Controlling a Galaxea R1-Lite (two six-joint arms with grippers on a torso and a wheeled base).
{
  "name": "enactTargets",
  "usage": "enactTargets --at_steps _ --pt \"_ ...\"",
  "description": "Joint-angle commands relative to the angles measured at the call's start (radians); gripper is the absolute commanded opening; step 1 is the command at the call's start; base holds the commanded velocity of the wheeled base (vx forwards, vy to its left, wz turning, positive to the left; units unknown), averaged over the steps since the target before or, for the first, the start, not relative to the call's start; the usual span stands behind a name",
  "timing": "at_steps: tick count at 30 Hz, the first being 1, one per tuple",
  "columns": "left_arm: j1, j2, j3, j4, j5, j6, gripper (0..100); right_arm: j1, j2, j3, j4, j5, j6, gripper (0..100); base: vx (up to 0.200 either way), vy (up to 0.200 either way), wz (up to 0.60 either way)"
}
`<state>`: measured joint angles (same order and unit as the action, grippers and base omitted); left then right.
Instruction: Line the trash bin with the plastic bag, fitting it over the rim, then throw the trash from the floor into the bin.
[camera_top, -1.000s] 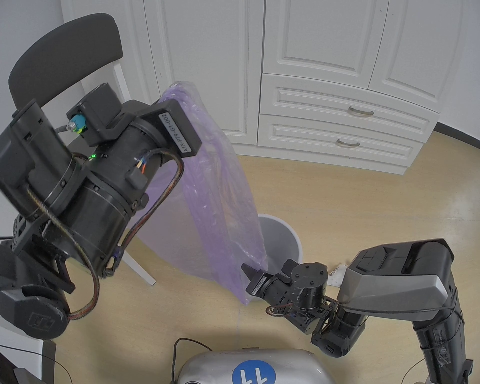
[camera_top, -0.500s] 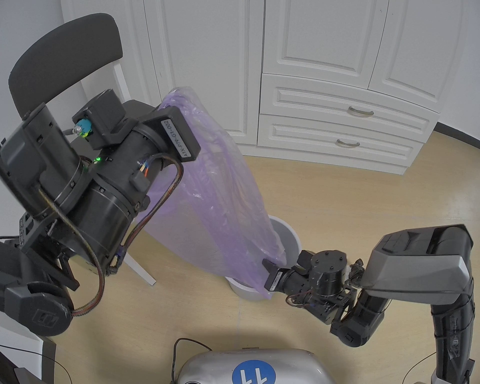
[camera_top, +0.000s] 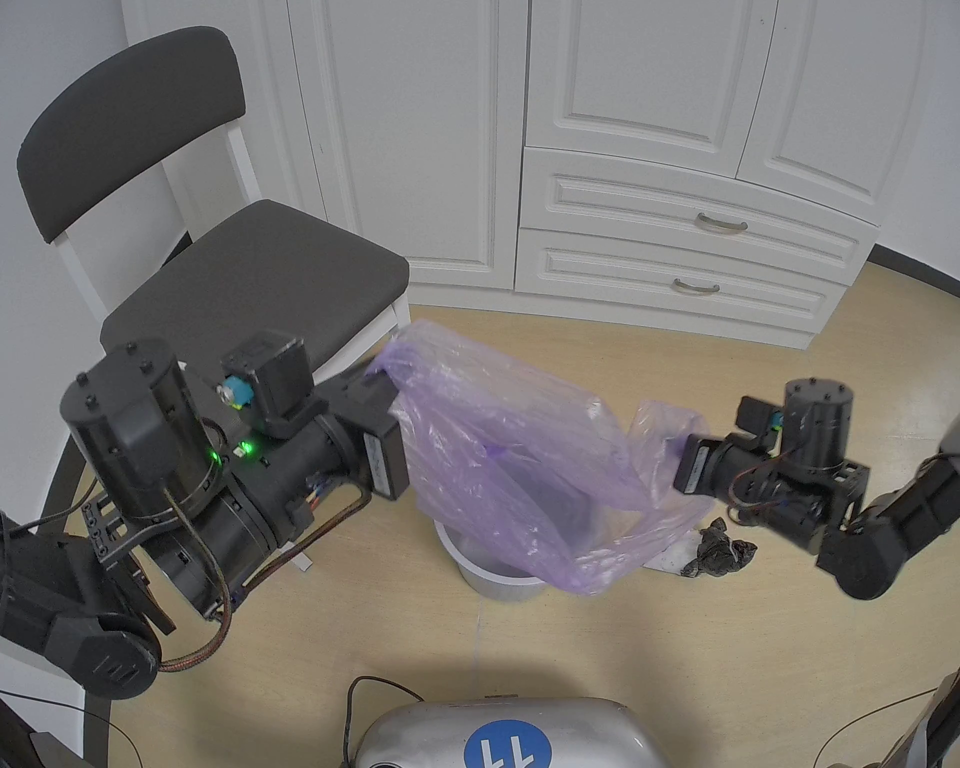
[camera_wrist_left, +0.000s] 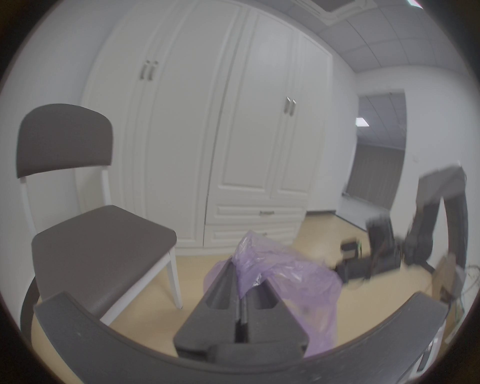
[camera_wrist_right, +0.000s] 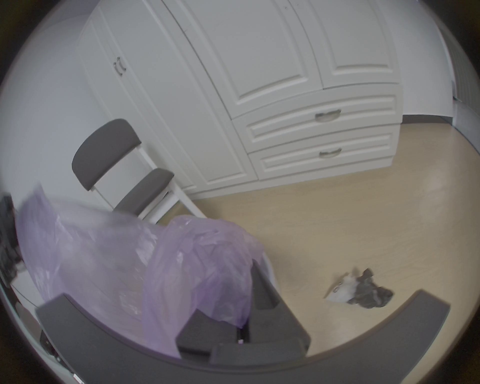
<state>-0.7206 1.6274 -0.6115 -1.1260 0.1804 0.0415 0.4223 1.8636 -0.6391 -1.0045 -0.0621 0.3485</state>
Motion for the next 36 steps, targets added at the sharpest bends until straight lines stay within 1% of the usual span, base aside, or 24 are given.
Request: enactTargets --at_steps 1,3,4,5,6,10,15,22,26,28,29,31,35,36 --pt "0.138 0.072 0.076 0.023 -0.125 0.044 0 -0.082 -0.238 -0.022 0.098 0.005 -0.016 0 0.000 0.000 0.00" --pt "0.178 0.083 0.075 0.023 -0.142 0.055 0 -0.086 -0.235 -0.022 0.099 -0.001 -0.025 0 0.000 0.000 0.00" --pt "0.181 0.084 0.075 0.023 -0.142 0.057 0 -0.088 -0.236 -0.022 0.099 -0.002 -0.026 0 0.000 0.000 0.00" --pt "0.214 0.084 0.075 0.023 -0.153 0.074 0 -0.100 -0.241 -0.020 0.099 -0.005 -0.051 0 0.000 0.000 0.00" --pt "0.231 0.086 0.073 0.023 -0.157 0.083 0 -0.108 -0.247 -0.016 0.099 -0.008 -0.075 0 0.000 0.000 0.00" --pt "0.267 0.084 0.075 0.028 -0.173 0.106 0 -0.134 -0.287 0.015 0.102 -0.013 -0.144 0 0.000 0.000 0.00" --pt "0.285 0.092 0.068 0.034 -0.173 0.110 0 -0.140 -0.327 0.052 0.133 -0.013 -0.221 0 0.000 0.000 0.00" --pt "0.310 0.100 0.067 0.034 -0.173 0.124 0 -0.131 -0.376 0.093 0.224 -0.008 -0.289 0 0.000 0.000 0.00" --pt "0.326 0.111 0.058 0.031 -0.173 0.130 0 -0.126 -0.380 0.133 0.231 -0.001 -0.352 0 0.000 0.000 0.00" --pt "0.326 0.112 0.058 0.031 -0.173 0.130 0 -0.126 -0.380 0.136 0.231 -0.001 -0.355 0 0.000 0.000 0.00" --pt "0.329 0.115 0.053 0.031 -0.171 0.130 0 -0.125 -0.379 0.151 0.231 0.001 -0.381 0 0.000 0.000 0.00" --pt "0.333 0.117 0.052 0.026 -0.173 0.130 0 -0.117 -0.377 0.161 0.231 0.001 -0.395 0 0.000 0.000 0.00" --pt "0.328 0.118 0.049 0.020 -0.173 0.129 0 -0.100 -0.370 0.162 0.221 -0.001 -0.393 0 0.000 0.000 0.00" --pt "0.310 0.134 0.036 0.014 -0.167 0.129 0 -0.065 -0.365 0.162 0.216 -0.002 -0.391 0 0.000 0.000 0.00"
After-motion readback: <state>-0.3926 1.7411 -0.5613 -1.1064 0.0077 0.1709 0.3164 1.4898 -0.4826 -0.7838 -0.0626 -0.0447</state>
